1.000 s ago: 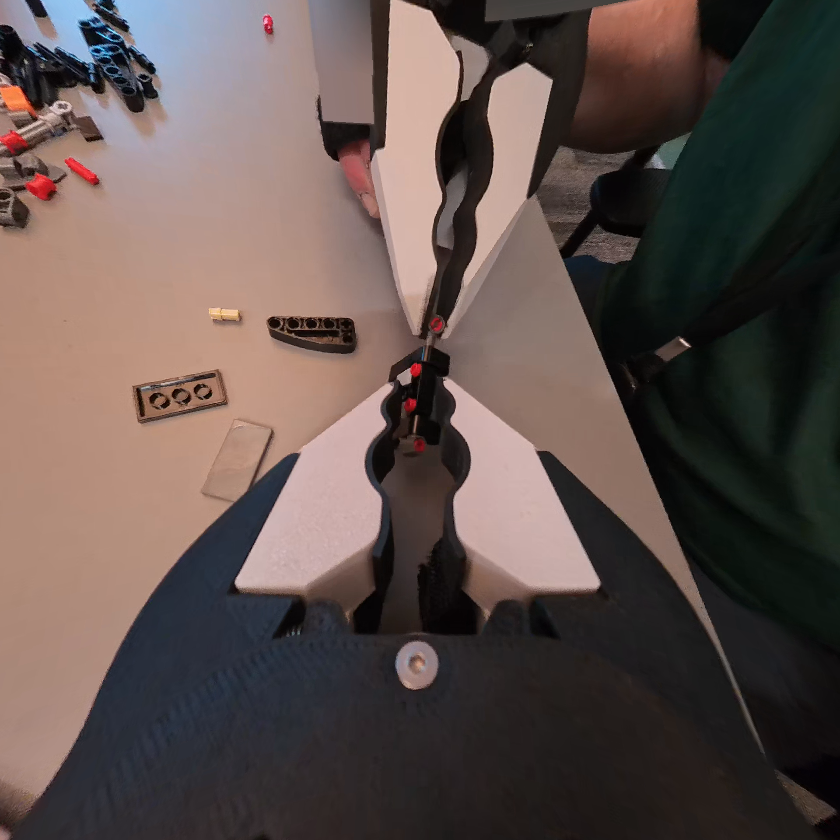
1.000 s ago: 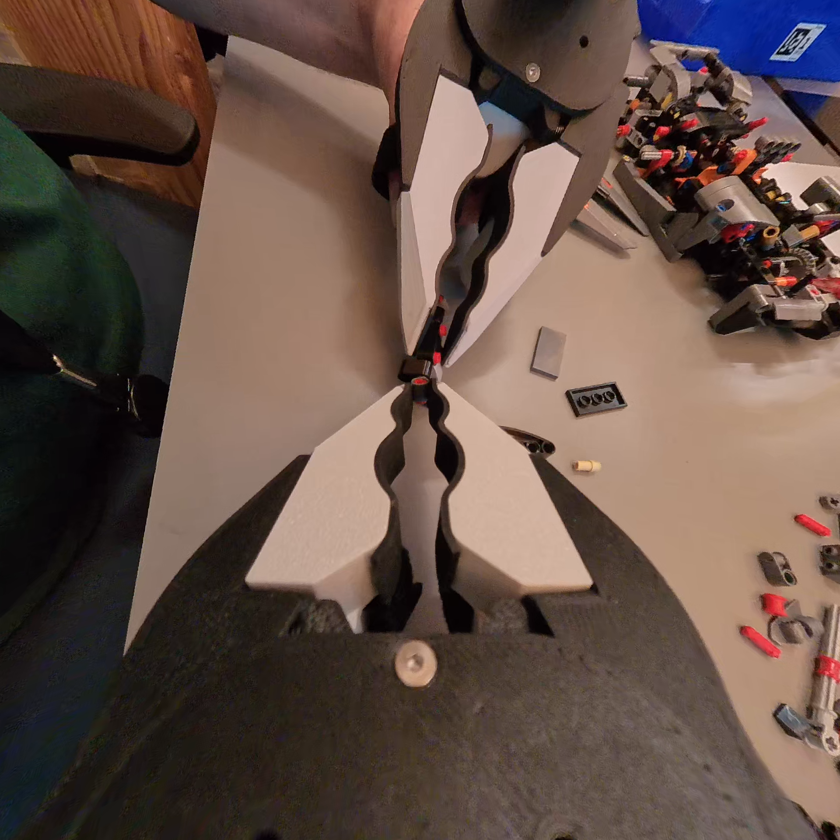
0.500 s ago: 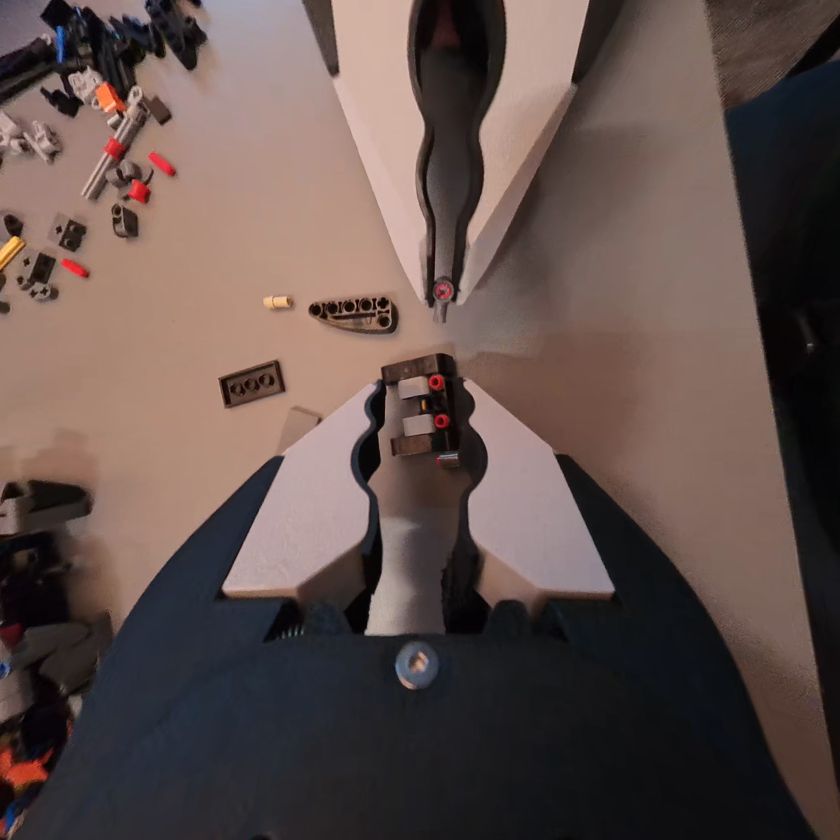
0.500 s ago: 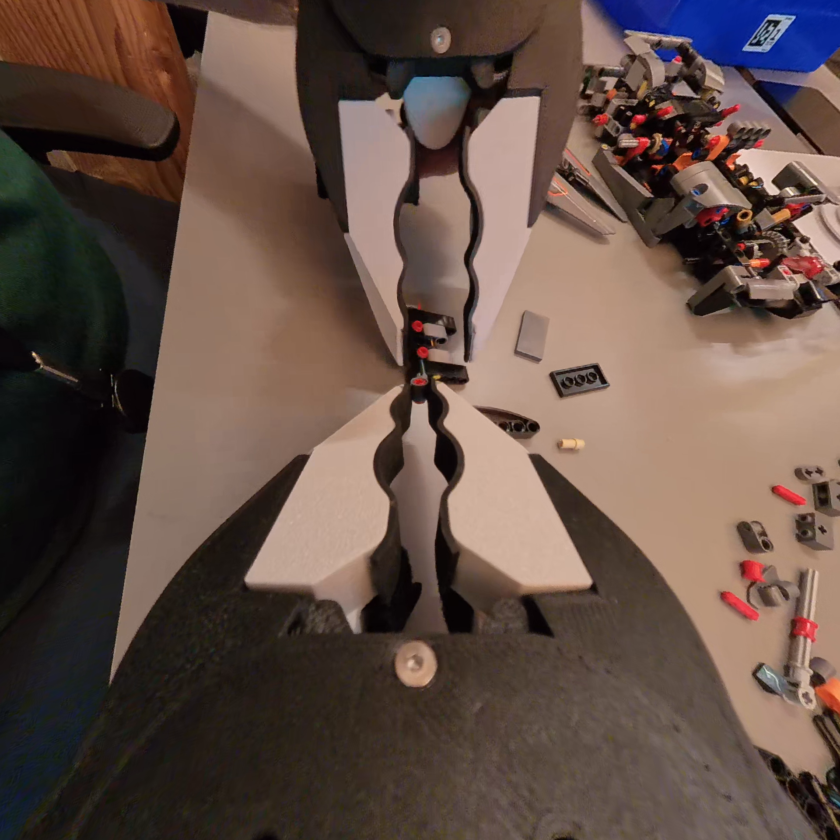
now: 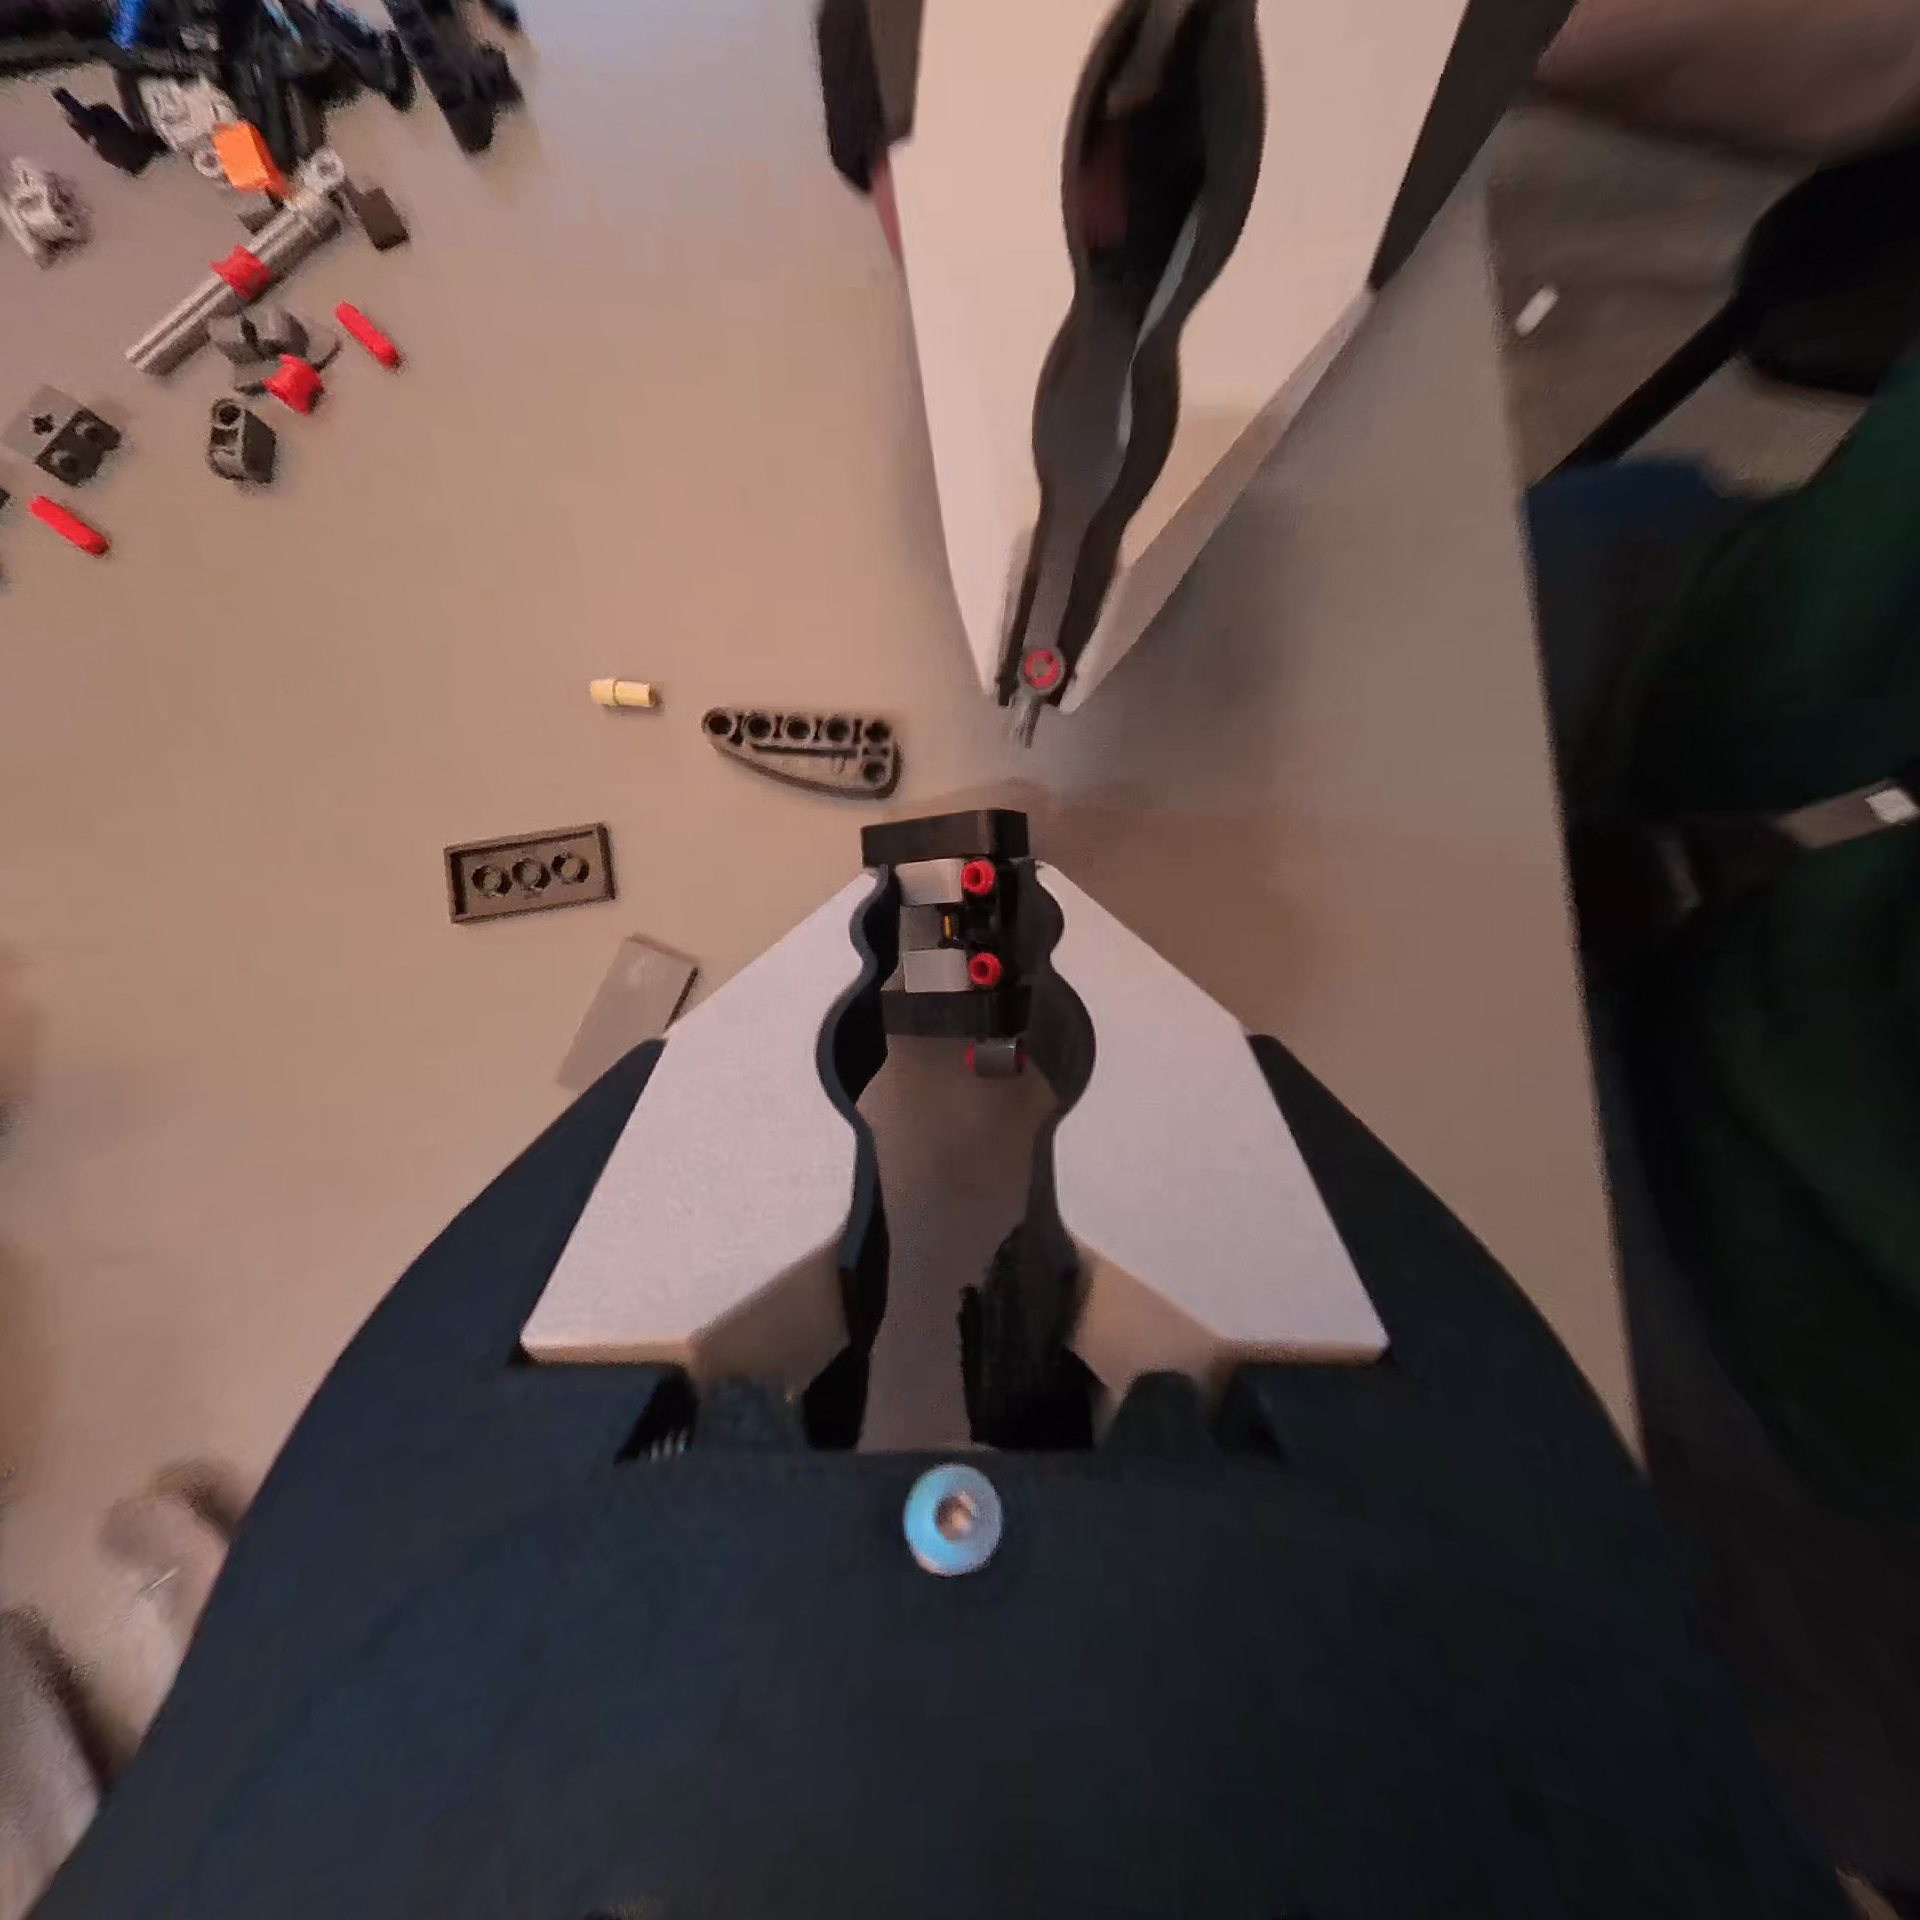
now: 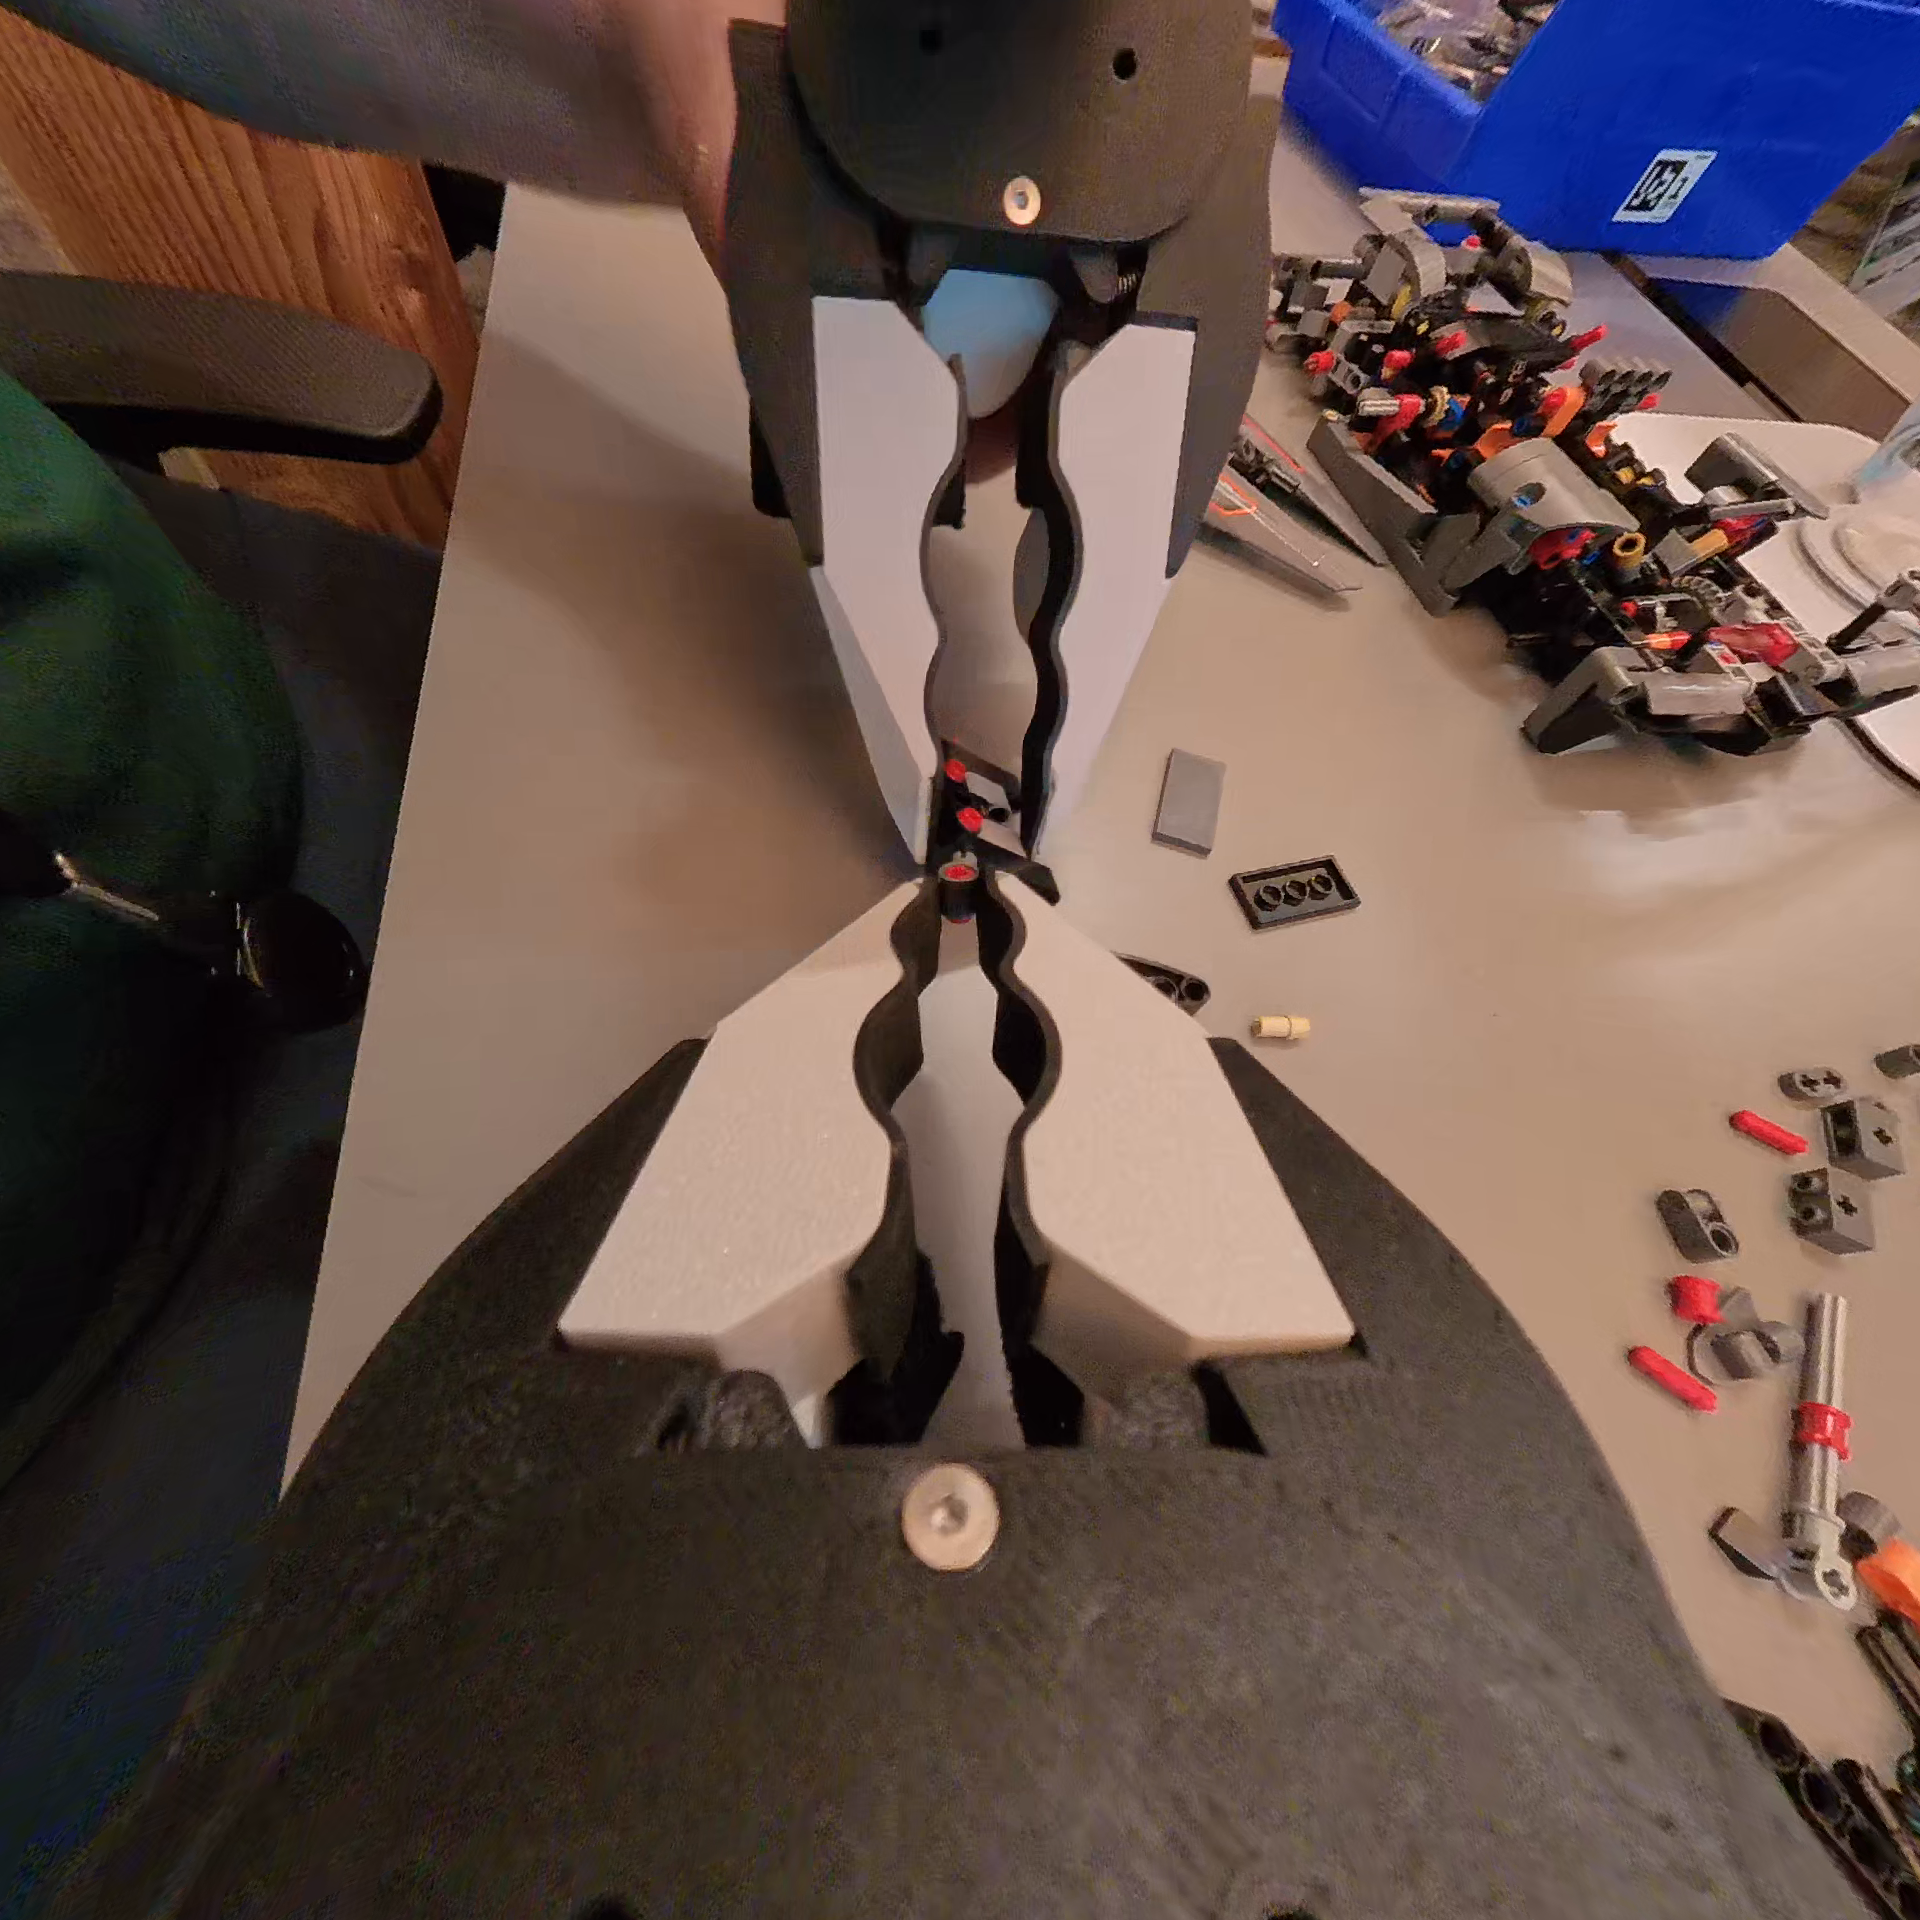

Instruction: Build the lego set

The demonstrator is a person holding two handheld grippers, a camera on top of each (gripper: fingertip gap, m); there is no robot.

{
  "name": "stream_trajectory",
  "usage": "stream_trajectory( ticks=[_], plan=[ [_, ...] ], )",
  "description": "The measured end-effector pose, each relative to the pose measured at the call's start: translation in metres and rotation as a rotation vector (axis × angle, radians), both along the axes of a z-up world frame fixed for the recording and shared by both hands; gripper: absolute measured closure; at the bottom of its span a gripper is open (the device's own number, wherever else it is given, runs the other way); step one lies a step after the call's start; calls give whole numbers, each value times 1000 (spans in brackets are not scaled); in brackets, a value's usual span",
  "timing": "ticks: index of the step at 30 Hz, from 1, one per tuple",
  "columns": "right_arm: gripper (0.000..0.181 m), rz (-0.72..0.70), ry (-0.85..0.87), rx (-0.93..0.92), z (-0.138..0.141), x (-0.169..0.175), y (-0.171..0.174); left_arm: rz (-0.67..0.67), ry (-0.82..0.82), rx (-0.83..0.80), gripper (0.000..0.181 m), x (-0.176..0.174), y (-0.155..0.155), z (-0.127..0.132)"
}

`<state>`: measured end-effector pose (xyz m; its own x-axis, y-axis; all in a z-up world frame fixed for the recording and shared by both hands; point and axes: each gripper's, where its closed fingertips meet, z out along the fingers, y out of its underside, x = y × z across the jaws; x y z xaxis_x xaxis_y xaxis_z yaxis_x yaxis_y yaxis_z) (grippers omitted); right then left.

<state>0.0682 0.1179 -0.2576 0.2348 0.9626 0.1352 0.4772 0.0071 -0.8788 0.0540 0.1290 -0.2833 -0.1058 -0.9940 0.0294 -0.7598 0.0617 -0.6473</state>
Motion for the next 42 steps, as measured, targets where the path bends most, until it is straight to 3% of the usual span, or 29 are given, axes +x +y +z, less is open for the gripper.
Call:
stream_trajectory(
  ticks=[3,6,15,35,41,42],
  plan=[
    [176,11,68,-23,10,0,-3,-30,-194,-190,161,8,-16,24],
    [176,52,134,-30,22,-1,-9,-72,-290,-261,161,9,-26,37],
    [176,118,96,39,32,-3,-18,-138,-425,-419,161,6,-31,47],
    [177,211,-85,105,13,-9,-26,-259,-239,-392,161,6,-41,22],
    [177,258,-165,89,7,-5,-29,-302,-198,-388,165,12,-47,17],
    [177,258,-177,86,7,-2,-29,-307,-205,-382,173,13,-47,18]
  ],
)
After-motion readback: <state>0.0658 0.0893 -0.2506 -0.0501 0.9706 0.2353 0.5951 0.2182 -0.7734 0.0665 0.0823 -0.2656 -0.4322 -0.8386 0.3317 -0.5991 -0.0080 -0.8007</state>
